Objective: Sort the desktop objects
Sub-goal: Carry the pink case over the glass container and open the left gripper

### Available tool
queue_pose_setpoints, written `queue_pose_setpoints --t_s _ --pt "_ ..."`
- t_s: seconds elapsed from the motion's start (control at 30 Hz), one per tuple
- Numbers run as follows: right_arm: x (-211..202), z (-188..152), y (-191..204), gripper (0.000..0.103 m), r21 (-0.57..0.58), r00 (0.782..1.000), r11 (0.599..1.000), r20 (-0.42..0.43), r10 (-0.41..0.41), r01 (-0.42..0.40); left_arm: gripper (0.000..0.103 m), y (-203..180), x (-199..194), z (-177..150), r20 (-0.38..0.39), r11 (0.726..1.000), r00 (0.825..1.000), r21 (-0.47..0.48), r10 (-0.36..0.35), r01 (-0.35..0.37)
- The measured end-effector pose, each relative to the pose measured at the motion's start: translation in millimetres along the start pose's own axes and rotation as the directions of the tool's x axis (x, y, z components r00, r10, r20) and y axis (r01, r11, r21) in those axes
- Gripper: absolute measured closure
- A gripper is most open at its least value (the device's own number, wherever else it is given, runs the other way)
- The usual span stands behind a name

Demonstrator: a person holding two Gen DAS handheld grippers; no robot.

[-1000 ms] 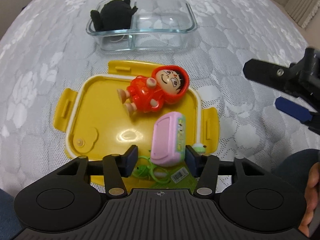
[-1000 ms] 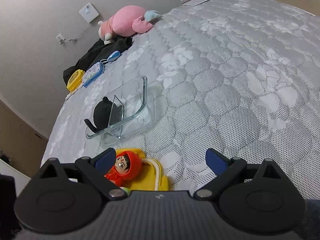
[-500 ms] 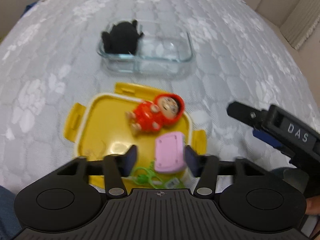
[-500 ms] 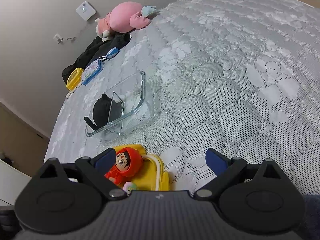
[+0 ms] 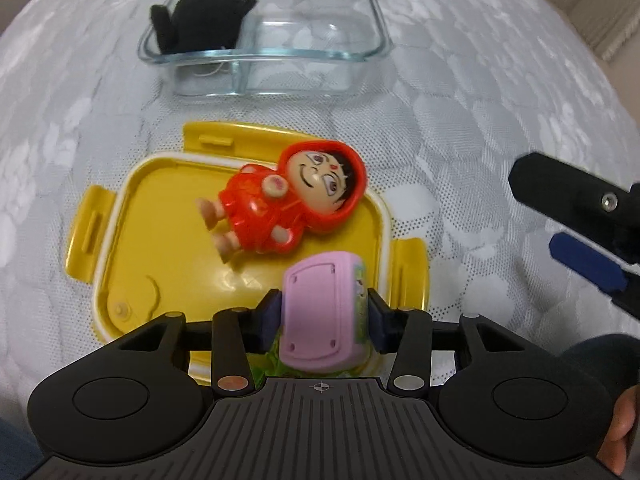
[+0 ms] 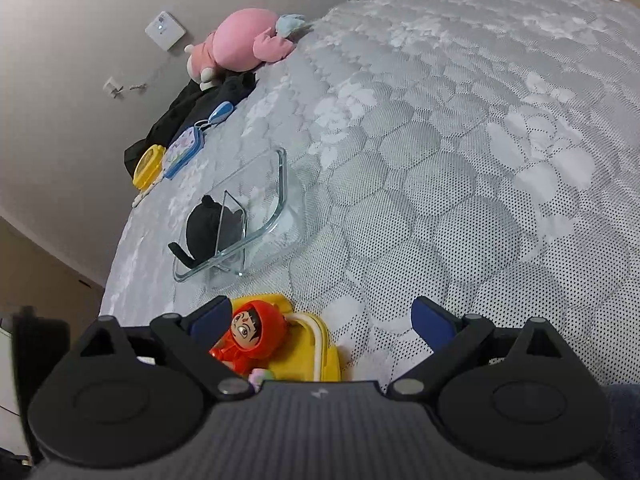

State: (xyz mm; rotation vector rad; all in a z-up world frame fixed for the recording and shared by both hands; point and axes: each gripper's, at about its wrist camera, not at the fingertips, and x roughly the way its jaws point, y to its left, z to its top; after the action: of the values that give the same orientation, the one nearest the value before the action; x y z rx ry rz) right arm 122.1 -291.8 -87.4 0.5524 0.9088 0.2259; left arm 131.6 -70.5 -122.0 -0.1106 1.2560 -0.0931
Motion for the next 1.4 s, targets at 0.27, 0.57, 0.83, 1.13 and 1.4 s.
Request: queue_pose_setpoints --t_s 0.27,0.57,0.83,1.13,1.4 --pt "2.5 -0.2 -1.1 0.006 0.012 1.000 1.000 -0.005 -0.003 0.003 0.055 17.9 -26.6 -2.7 0.031 0.998 0.998 -0.036 -0.051 0.052" --pt "4.2 -1.0 -0.1 0.006 0.008 1.000 1.000 -0.010 -0.016 0.016 0.055 14.8 -94.9 16.5 0.153 0.990 0.978 0.011 -0.140 0.140" --pt "4.6 0.2 -2.0 0.006 0.018 1.000 1.000 -0.010 -0.014 0.014 0.055 -1.7 -120.0 65.6 0.241 0.993 0.966 0.092 -0.095 0.074" --pt "9.7 0.7 -1.3 0.006 0.003 1.000 1.000 -0.025 -0.017 0.017 0.055 -14.3 -110.3 132.0 0.302 0.991 0.949 0.119 -0.086 0.052" --pt "23.4 1.4 0.4 0.006 -0.028 0.997 0.999 -0.062 -0.033 0.032 0.055 -23.0 -67.9 169.5 0.274 0.993 0.960 0.120 -0.052 0.019"
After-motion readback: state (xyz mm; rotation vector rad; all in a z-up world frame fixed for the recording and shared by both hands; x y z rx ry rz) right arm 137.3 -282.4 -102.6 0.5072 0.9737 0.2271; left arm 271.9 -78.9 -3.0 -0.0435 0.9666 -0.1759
